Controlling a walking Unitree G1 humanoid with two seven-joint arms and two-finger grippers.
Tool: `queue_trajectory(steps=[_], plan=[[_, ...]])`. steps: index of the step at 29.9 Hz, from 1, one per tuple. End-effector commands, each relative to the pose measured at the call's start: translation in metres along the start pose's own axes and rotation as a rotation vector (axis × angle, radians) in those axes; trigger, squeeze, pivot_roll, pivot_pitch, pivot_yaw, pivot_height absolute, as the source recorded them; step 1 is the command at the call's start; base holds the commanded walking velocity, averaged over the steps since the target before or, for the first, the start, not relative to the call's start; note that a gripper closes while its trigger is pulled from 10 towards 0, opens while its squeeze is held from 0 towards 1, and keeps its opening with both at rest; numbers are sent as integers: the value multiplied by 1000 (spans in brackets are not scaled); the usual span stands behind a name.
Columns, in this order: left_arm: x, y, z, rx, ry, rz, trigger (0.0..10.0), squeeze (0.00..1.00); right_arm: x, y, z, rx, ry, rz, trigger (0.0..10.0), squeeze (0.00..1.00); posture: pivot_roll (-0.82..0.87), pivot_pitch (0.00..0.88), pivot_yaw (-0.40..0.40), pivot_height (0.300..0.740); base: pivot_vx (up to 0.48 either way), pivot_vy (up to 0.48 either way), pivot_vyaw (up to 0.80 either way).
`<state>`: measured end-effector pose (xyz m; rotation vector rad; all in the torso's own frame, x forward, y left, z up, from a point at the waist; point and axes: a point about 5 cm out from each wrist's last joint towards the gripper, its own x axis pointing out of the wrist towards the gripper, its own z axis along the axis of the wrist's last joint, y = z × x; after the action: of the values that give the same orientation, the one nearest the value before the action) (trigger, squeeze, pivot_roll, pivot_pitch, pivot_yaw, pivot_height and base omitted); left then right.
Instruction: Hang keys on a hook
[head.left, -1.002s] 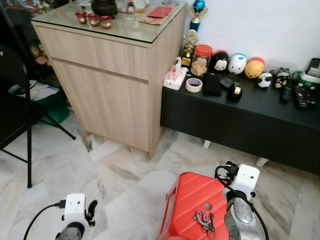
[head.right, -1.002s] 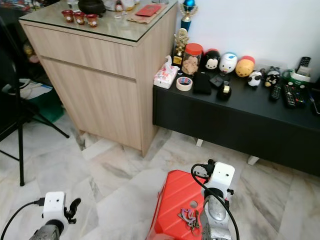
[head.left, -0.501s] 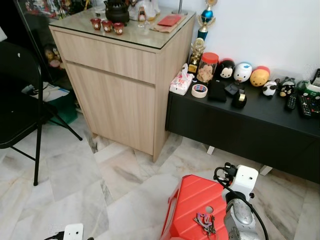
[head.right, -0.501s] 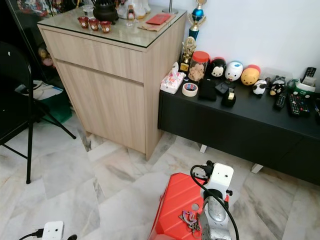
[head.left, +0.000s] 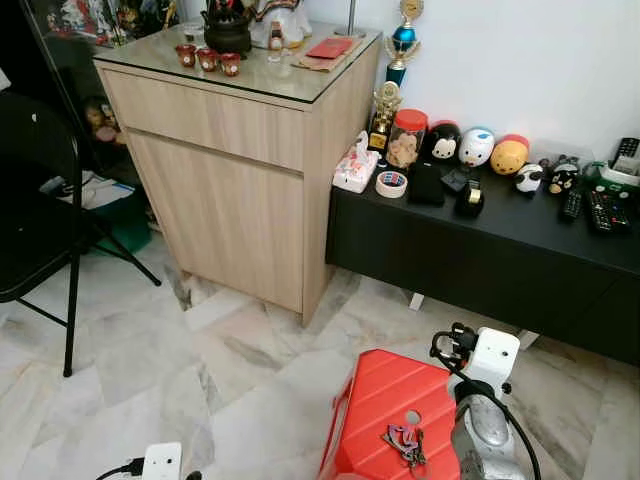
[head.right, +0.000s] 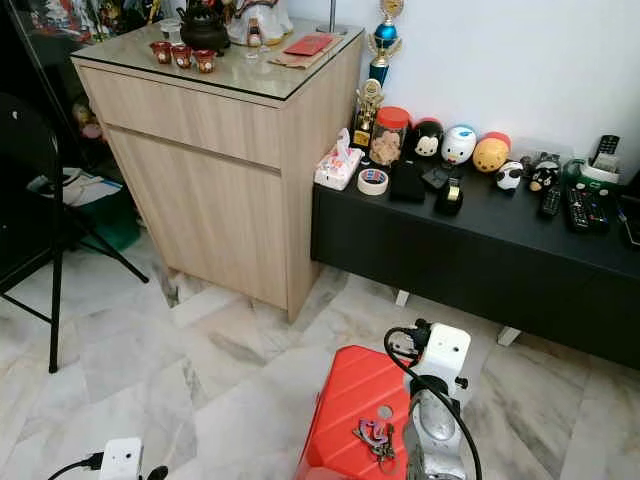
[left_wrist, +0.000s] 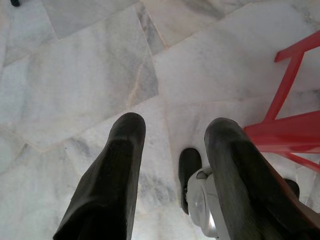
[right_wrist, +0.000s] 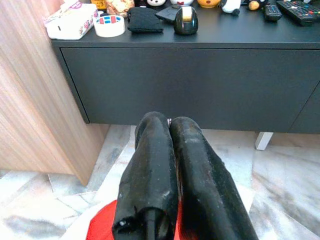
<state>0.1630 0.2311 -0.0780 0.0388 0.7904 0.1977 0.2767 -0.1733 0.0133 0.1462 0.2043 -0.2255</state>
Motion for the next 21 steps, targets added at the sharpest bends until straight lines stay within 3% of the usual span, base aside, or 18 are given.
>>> queue_trajectory(steps=[1, 4, 11, 21], plan=[[-1, -4, -4, -10, 15, 0, 10000, 0, 2, -2, 1, 6, 8, -11, 10000, 0, 54, 0, -93, 740, 0, 0, 0], [-1, -5, -4, -9, 19, -2, 10000, 0, 5, -1, 3, 6, 8, -9, 10000, 0, 57, 0, -98, 740, 0, 0, 0], [0, 1, -4, -35, 30, 33, 10000, 0, 10, 3, 8, 14, 7, -8, 10000, 0, 70, 0, -105, 740, -257, 0, 0], [4, -3, 6, -46, 14, 32, 10000, 0, 17, 6, 14, 23, -1, -20, 10000, 0, 50, 0, -88, 740, -285, 0, 0]])
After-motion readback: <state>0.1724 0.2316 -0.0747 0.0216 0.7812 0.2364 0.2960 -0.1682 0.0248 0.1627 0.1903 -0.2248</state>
